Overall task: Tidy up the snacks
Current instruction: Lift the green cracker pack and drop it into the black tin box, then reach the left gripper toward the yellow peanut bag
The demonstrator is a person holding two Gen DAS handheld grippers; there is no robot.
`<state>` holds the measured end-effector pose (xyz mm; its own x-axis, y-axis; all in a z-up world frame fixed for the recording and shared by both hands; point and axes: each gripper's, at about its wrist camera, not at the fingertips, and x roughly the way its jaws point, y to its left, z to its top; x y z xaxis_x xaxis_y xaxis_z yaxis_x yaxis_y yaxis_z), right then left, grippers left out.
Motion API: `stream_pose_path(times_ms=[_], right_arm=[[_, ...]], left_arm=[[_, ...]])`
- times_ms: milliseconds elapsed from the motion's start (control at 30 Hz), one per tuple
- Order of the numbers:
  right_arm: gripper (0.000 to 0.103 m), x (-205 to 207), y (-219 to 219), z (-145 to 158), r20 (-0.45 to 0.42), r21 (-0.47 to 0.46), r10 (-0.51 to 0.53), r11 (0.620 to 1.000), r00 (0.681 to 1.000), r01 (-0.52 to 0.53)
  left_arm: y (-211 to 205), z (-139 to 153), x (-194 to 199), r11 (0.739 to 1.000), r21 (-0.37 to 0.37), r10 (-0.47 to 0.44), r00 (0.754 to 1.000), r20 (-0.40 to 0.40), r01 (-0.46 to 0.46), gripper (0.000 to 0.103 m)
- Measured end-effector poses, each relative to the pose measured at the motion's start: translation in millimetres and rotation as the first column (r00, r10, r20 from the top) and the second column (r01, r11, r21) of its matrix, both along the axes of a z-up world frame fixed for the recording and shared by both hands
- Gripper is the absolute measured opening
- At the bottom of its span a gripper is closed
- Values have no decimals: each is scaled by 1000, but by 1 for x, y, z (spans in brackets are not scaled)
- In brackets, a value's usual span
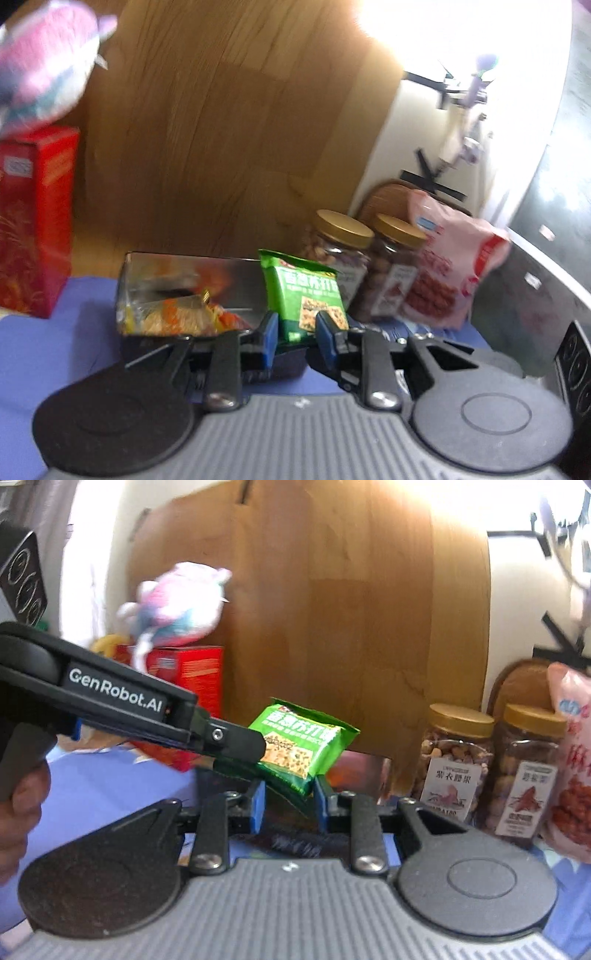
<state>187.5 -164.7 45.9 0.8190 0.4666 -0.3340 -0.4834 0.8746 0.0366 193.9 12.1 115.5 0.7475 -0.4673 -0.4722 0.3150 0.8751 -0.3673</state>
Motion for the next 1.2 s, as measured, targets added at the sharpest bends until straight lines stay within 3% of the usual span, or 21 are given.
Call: stream_pose_path(times_ms=[167,267,333,400,533,633,700,767,867,1000,1100,1200], right_arm=[[33,36,6,-21,-43,-34,-50,998,998,49],[34,32,1,-23,-30,-67,-96,993,995,94],[34,16,-23,-15,-55,13,-91,996,994,92],[34,-5,-53,-15,-121,135,-58,988,991,74],[34,-38,-90,-38,-266,230,-56,966,962,120],[34,-61,-99,-50,-313,295,-51,944,948,148],[34,-72,-95,-52,-318,308,-37,941,947,140],[34,-76,-87,-50,-289,257,-55,957,956,133],[35,-74,-94,-46,-259,201,-156,957,953,211],[40,-71,-131,-61,-359,291,-185,909,915,298],[40,-60,-154,-69,-424,361,-185,863,887,352],[40,-40,-156,-77,-486,371,-119,869,866,327]], left_arm=[[-10,-25,47,999,-9,44,998,-38,-44,22],[-11,-39,58,995,8,98,991,-93,-98,23],[-1,-40,45,995,-64,70,991,-115,-78,23],[8,-38,15,990,-132,33,996,-81,-44,22],[8,-52,-25,987,-156,-41,993,-110,24,23],[3,-65,-45,983,-170,-91,986,-140,66,23],[5,-70,-54,984,-171,-83,986,-143,58,23],[10,-72,-50,986,-165,-43,985,-169,15,23],[21,-73,-46,989,-140,18,975,-220,-50,23],[11,-69,-49,981,-193,-65,966,-251,16,23],[-13,-59,-52,952,-280,-192,952,-237,122,23],[-39,-56,-61,945,-275,-243,942,-231,177,23]])
